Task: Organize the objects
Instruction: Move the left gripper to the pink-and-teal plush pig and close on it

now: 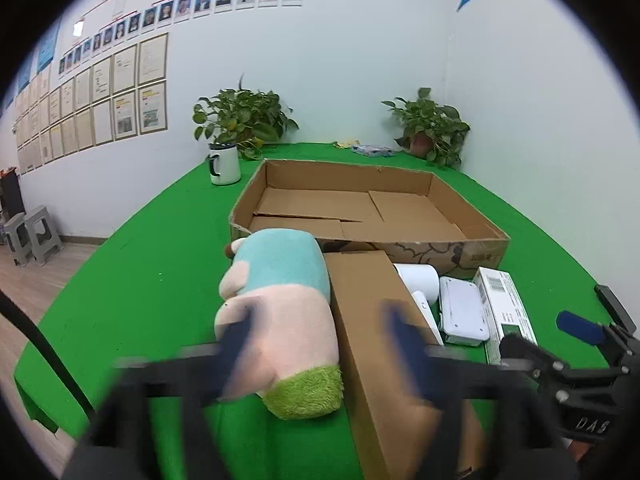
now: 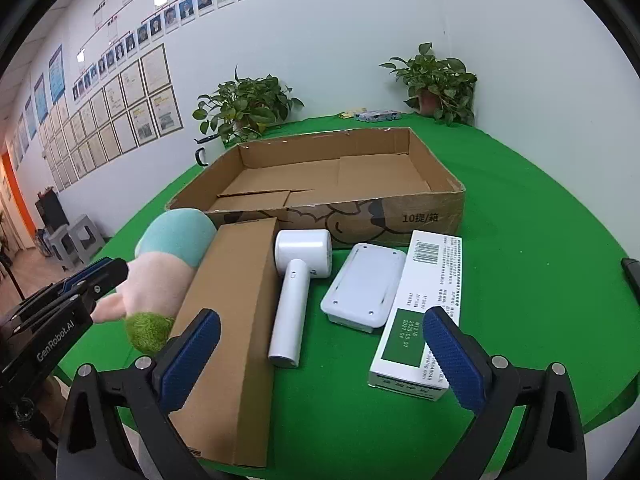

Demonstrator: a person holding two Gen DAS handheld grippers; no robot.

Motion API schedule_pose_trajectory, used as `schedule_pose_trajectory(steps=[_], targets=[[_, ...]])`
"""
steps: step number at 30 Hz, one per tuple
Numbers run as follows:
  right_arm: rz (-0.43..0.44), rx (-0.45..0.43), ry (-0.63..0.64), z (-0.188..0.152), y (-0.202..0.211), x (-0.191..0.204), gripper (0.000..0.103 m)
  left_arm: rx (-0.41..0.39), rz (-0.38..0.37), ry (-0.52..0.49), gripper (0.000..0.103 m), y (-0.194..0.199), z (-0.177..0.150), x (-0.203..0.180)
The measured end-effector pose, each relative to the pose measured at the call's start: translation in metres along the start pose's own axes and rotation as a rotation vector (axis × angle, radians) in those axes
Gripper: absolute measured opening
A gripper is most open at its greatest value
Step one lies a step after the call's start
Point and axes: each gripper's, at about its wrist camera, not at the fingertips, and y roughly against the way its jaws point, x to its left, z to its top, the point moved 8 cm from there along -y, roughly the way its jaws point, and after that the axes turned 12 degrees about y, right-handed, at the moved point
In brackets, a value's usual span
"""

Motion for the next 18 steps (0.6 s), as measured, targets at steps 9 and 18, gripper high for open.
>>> schedule_pose_trajectory(steps=[9,18], targets=[[-0.041,0.023,0.008,-0.0069,-0.0035,-0.0041,0.102,-0.043,0.013,0.05,0.102,0.0098,0.0096,0.0107],[-0.015,0.013,0.031,-0.004,-0.0092,-0.0021,0.102,-0.055,0.047,0.016,0.102,0.0052,0.01,0.0076]])
